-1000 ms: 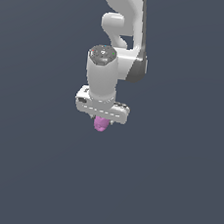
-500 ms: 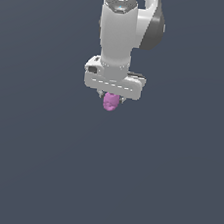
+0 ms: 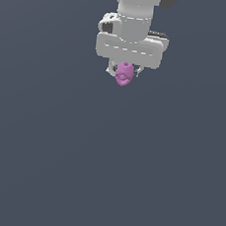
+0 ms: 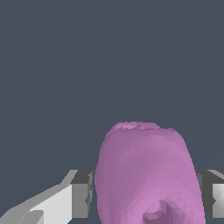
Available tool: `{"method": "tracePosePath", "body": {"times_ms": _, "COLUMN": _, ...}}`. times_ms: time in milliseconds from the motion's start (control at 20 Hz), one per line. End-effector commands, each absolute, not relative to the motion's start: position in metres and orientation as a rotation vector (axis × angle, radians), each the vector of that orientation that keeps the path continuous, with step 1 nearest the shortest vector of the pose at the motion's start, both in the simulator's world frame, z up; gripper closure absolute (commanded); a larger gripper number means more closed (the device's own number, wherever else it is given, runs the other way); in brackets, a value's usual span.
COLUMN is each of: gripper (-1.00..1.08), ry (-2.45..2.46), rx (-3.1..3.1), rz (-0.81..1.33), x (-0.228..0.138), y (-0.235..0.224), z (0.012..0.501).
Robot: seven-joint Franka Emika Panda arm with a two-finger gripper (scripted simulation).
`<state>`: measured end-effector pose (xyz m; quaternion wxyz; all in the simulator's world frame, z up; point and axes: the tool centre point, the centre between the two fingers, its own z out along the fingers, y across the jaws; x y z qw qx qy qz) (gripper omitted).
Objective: Pick up the object and move it to a goal position.
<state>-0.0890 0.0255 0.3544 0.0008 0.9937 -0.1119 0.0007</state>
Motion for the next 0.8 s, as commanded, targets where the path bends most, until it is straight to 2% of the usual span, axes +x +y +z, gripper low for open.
{"method": "tracePosePath", "body": {"times_ms": 0, "gripper": 1.08, "ry": -0.352, "rx": 3.120, "rz": 0.000, "x": -0.099, "y": 0.033, "z": 0.376}}
{"method": "tracePosePath", "body": {"times_ms": 350, "gripper": 1.08, "ry": -0.352, "rx": 3.121, "rz": 0.000, "x": -0.115, "y": 0.047, "z": 0.418}}
{"method": "tracePosePath", "body": {"times_ms": 750, "gripper": 1.08, "ry": -0.352, "rx": 3.122, "rz": 0.000, "x": -0.120, "y": 0.053, "z": 0.434}}
